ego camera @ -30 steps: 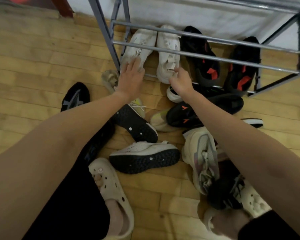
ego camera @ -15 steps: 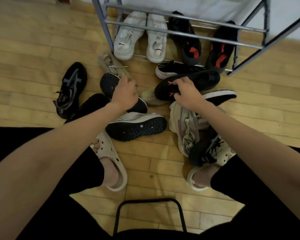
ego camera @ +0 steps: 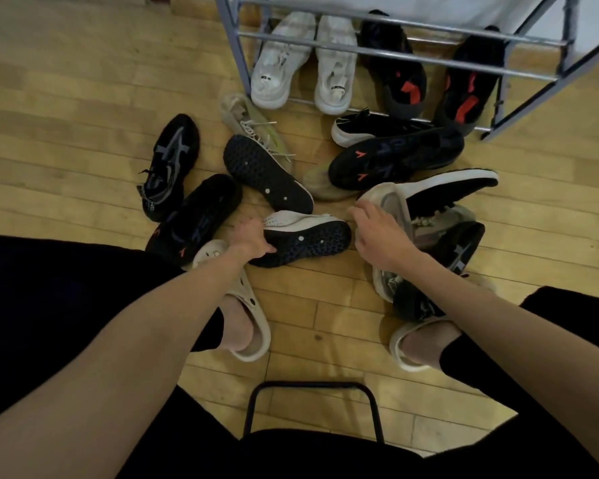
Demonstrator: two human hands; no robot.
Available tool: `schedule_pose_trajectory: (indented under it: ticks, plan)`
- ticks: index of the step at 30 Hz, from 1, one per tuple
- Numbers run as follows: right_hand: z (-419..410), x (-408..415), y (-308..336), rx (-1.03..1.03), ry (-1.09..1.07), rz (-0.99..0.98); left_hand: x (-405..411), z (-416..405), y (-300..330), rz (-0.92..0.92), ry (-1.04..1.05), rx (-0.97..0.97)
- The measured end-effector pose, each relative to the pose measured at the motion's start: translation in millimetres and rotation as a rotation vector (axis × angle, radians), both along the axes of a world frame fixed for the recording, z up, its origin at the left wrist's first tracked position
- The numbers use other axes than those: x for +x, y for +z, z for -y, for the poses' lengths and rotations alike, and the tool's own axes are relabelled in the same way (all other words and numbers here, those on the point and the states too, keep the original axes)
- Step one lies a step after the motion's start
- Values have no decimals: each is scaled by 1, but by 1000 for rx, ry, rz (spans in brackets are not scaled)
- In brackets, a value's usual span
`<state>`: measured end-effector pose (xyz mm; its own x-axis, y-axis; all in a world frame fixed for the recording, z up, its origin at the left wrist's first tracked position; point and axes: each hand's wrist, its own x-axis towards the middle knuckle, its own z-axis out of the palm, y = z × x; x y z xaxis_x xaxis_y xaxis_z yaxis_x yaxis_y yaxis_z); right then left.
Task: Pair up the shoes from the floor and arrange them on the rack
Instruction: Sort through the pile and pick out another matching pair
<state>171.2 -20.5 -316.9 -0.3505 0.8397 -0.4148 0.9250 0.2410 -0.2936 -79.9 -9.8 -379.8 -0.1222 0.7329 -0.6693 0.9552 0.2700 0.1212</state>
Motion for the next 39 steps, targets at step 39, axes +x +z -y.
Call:
schedule_pose_trajectory:
  ticks: [39]
  plan:
    - [-36, 14, 5, -161, -741, -599, 51, -52, 4, 781, 1213, 40]
